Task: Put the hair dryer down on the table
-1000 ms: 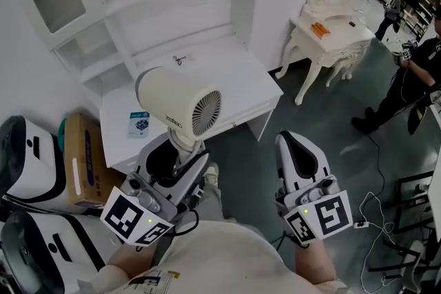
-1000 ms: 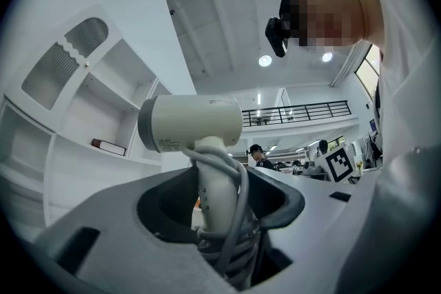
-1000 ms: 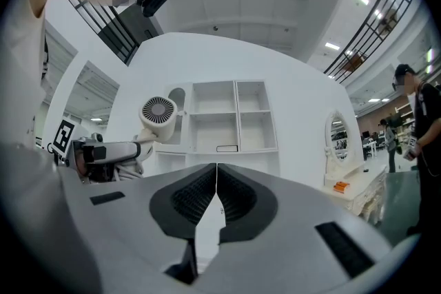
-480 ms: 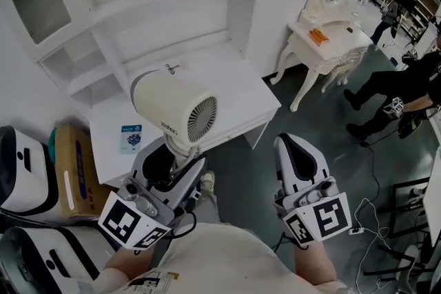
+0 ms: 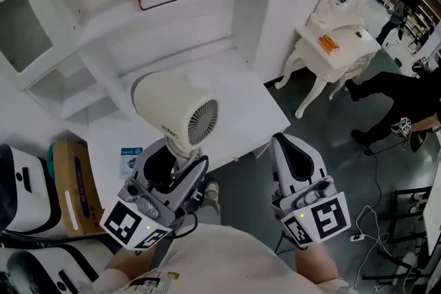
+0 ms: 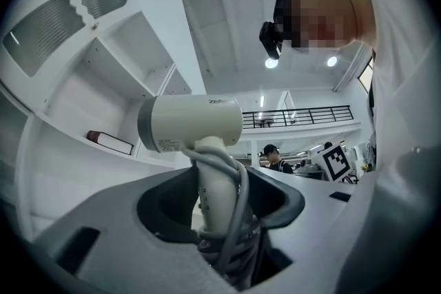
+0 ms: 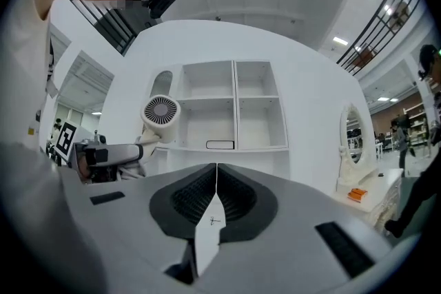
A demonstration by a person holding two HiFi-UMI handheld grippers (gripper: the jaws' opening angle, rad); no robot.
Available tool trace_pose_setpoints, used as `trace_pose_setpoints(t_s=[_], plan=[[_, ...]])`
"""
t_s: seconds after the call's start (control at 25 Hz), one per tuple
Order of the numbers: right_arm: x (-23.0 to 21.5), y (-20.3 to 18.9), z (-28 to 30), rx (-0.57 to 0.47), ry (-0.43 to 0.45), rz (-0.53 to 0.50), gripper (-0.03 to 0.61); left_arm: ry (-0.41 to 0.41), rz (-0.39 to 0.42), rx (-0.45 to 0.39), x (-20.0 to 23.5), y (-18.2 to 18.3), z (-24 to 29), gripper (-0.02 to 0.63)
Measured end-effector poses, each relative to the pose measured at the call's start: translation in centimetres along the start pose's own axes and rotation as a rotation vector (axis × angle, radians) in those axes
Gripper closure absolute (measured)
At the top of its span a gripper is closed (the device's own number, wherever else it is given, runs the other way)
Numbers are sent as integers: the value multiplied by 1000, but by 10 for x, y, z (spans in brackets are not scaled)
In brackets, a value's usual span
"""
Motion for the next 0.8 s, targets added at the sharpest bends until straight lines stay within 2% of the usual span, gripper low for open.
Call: trace_pose_setpoints(t_s=[0.4,0.8], plan=[[-20,6,107,-15,-34,8,557,-53,-16,15,98,-2,45,396],[-31,3,173,-4,-77,-9,557,-102,-45,14,152,-15,70,396]])
Point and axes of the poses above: the fingertips, and each gripper's own axes: z forward along the fingers, x to its left, y out of its top, the point moved 6 cm from there along -z, backward along the fingers, and after that the axes turned 5 degrees about -y, right-handed, at the moved point
